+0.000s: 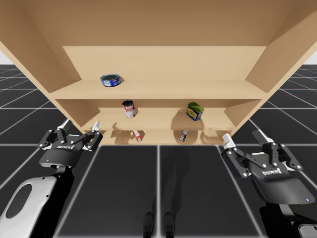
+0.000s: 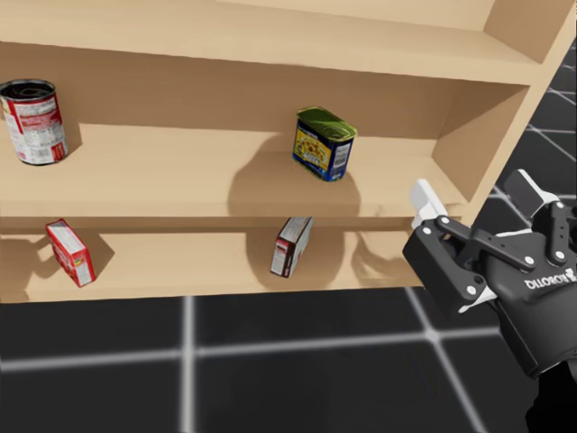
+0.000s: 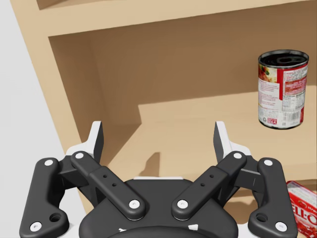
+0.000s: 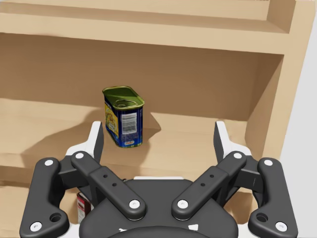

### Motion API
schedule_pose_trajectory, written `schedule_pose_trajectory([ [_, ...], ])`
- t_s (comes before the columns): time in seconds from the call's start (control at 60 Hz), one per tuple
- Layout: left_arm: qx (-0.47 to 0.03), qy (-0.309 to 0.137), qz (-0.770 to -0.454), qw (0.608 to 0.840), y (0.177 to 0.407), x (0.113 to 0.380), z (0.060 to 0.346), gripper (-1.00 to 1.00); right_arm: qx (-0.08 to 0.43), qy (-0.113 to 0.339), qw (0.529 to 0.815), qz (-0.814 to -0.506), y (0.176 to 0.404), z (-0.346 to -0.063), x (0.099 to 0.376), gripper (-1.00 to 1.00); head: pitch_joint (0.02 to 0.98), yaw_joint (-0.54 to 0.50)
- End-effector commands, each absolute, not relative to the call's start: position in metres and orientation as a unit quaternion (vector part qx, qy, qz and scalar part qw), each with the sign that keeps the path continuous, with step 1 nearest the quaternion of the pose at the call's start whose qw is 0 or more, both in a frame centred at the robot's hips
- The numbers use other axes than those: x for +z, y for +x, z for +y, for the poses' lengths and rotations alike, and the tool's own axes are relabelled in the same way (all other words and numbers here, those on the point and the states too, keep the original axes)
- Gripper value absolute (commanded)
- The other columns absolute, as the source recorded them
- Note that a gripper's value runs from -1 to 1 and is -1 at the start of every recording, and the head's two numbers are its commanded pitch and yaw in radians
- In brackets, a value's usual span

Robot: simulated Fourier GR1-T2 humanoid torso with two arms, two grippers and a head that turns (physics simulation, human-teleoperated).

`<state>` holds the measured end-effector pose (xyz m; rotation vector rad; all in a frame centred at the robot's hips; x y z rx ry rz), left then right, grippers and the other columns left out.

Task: Look through the shelves, find the pudding box, and take it.

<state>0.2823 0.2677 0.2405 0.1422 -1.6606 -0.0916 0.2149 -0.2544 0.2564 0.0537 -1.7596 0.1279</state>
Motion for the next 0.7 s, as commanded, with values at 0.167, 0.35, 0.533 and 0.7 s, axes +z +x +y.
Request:
schedule_pose_trajectory([
  [0.167, -0.038, 0.053, -0.734, 0.676, 0.283, 0.24, 0.268, -1.0, 0.122, 0.126, 0.676, -0.716, 0.182, -0.239, 0.234, -1.0, 0.693, -0.24],
  [0.35, -0.038, 0.053, -0.733, 0.677, 0.283, 0.24, 0.267, -1.0, 0.168, 0.15, 0.694, -0.684, 0.187, -0.229, 0.203, -1.0, 0.689, -0.25],
  [0.533, -0.039, 0.056, -0.734, 0.676, 0.283, 0.239, 0.268, -1.0, 0.173, 0.157, 0.711, -0.663, 0.21, -0.222, 0.18, -1.0, 0.685, -0.26],
  [0.7, -0.039, 0.057, -0.735, 0.675, 0.283, 0.239, 0.268, -1.0, 0.174, 0.143, 0.713, -0.664, 0.234, -0.216, 0.167, -1.0, 0.693, -0.25],
])
